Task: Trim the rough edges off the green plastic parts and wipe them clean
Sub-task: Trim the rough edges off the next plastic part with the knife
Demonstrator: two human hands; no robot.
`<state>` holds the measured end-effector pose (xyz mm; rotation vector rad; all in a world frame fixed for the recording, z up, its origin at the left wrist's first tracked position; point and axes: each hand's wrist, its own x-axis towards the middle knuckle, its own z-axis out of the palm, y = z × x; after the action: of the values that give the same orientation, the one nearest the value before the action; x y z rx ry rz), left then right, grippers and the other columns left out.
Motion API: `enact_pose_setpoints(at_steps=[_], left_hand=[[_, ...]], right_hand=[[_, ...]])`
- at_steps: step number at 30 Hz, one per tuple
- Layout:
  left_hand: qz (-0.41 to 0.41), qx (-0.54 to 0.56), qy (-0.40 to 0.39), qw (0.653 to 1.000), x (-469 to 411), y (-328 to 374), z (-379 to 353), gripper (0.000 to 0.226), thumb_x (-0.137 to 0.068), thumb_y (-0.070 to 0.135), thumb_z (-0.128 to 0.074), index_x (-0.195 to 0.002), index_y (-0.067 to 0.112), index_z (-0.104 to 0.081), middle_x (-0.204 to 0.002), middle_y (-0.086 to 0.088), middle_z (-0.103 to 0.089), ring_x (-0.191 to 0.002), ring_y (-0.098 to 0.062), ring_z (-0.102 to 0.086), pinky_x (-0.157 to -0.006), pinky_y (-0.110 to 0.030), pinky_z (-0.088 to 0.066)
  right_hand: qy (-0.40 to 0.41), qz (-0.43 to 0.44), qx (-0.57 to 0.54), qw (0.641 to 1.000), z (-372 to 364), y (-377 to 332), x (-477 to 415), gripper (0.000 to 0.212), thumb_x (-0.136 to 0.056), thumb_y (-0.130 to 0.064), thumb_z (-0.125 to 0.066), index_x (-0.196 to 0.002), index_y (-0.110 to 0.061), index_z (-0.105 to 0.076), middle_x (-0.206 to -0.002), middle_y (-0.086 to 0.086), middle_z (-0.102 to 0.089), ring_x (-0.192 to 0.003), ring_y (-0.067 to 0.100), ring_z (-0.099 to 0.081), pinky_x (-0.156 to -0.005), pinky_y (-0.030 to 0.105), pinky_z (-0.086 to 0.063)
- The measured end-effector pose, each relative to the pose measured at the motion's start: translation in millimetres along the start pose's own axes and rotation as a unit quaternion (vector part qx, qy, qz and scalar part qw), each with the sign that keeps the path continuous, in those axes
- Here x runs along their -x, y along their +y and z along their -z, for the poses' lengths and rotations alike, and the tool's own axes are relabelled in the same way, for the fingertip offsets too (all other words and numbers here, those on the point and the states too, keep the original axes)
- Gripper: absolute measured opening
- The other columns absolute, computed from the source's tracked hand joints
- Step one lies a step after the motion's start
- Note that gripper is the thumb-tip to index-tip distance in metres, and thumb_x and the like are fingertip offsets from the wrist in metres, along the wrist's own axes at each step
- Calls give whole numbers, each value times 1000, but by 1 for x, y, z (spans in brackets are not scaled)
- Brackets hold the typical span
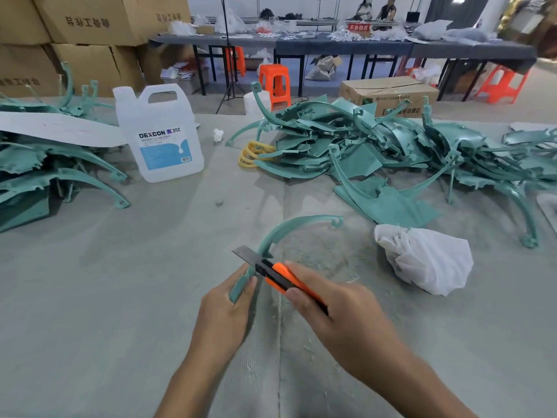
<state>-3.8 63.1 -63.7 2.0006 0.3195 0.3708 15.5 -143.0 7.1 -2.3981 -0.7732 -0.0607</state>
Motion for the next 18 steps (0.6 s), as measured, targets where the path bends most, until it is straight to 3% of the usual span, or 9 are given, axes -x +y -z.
enact_pose_setpoints(at_steps=[4,8,11,13,15,18], left_hand=[[5,0,1,1000,0,-3,-1,10,-100,42,-56,-104,38,-64,-62,22,-63,-55,4,-56,-51,-8,-39],[9,10,25,1000,-3,-3,1,10,-97,46,-58,-92,38,-61,-50,16,-53,-46,-4,-45,-45,-14,-35],[2,4,28,1000,-4,1,4,25,-95,49,-58,-72,42,-64,-48,19,-51,-45,-2,-46,-44,-14,-34],[-14,5,19,1000,0,3,3,9,-96,42,-58,-88,40,-60,-47,22,-51,-45,2,-48,-44,-11,-33],[-21,6,19,1000,3,5,2,11,-100,33,-58,-96,41,-51,-47,23,-51,-45,2,-48,-44,-10,-33],[-6,11,22,1000,-2,-1,3,24,-100,33,-58,-80,47,-64,-47,21,-50,-45,0,-47,-45,-12,-34]], right_hand=[[11,6,18,1000,5,7,-7,45,-99,-63,-36,-143,-61,-27,-59,-21,-49,-58,9,-48,-56,30,-44],[39,-48,58,996,-2,38,-37,44,-102,-58,-37,-145,-50,-44,-58,-12,-51,-53,11,-52,-52,32,-41],[6,-117,126,985,-6,69,-54,41,-104,-57,-37,-143,-50,-47,-76,-6,-65,-75,26,-66,-62,36,-46],[3,-179,150,972,-3,87,-57,40,-105,-55,-36,-141,-44,-51,-96,5,-71,-96,35,-66,-74,40,-49],[53,-214,94,971,3,100,-54,38,-106,-50,-38,-136,-37,-58,-82,-1,-62,-97,35,-62,-77,42,-50],[82,-176,72,978,10,97,-49,33,-103,-48,-42,-126,-35,-63,-64,-11,-47,-78,26,-56,-67,40,-47]])
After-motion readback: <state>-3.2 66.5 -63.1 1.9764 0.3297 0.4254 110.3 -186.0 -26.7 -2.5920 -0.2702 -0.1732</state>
